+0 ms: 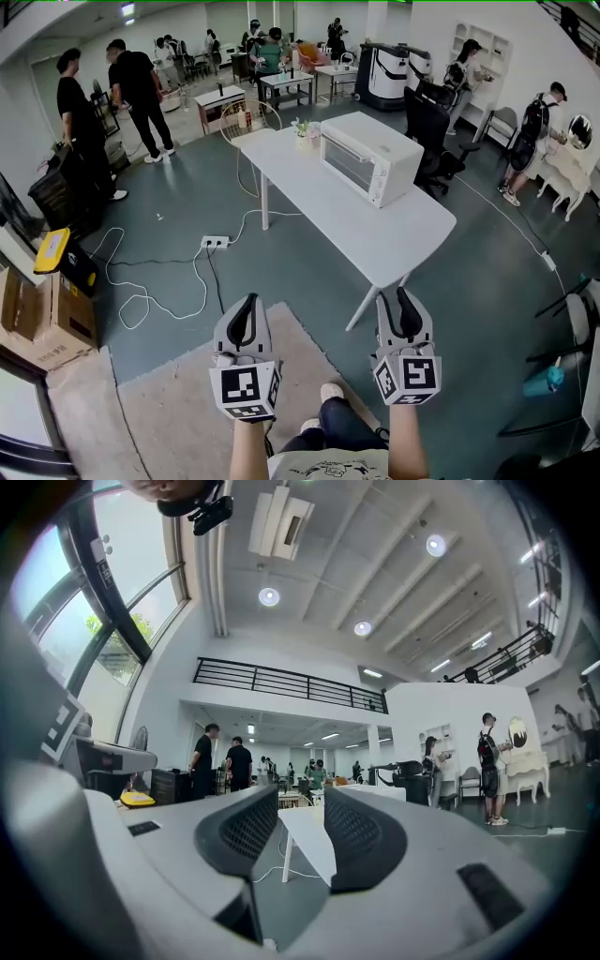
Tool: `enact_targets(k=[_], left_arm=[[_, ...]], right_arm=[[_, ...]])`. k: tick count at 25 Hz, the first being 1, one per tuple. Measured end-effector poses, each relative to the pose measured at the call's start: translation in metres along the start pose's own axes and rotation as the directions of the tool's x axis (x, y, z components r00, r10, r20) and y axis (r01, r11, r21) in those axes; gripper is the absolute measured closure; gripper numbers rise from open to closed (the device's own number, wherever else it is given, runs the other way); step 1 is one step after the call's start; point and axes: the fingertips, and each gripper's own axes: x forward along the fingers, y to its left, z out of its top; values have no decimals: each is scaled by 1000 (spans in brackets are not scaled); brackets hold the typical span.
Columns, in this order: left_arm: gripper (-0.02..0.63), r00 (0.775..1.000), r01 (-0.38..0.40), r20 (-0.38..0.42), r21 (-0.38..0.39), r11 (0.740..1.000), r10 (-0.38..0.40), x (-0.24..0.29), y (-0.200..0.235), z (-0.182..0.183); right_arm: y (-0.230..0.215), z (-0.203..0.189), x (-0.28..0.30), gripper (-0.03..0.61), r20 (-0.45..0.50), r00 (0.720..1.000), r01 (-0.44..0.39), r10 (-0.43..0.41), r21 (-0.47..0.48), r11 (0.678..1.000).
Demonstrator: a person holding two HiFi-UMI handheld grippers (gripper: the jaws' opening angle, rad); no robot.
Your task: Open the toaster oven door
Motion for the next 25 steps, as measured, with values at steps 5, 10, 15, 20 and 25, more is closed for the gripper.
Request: enact_targets(k=[5, 10, 15, 20, 25], left_arm=[[607, 1000, -16, -11, -9, 1000, 16, 27, 10, -9], [607, 999, -38, -15, -6, 999, 38, 68, 25, -15], [607, 998, -66, -7, -5, 998, 66, 128, 48, -15], [607, 996, -84, -1, 2, 996, 84, 196, 65, -8], [607, 996, -87, 9, 17, 996, 87, 263, 79, -1]], right_arm=[[5, -8, 36, 336, -21, 999, -39, 38, -16, 999], [-1, -12, 86, 337, -14, 999, -52, 52, -18, 998], [-8, -12, 155, 337, -3, 997, -71, 71, -25, 997], [-26, -8, 228, 337, 4, 997, -83, 83, -19, 996], [-44, -5, 299, 337, 20, 997, -78, 78, -7, 997]])
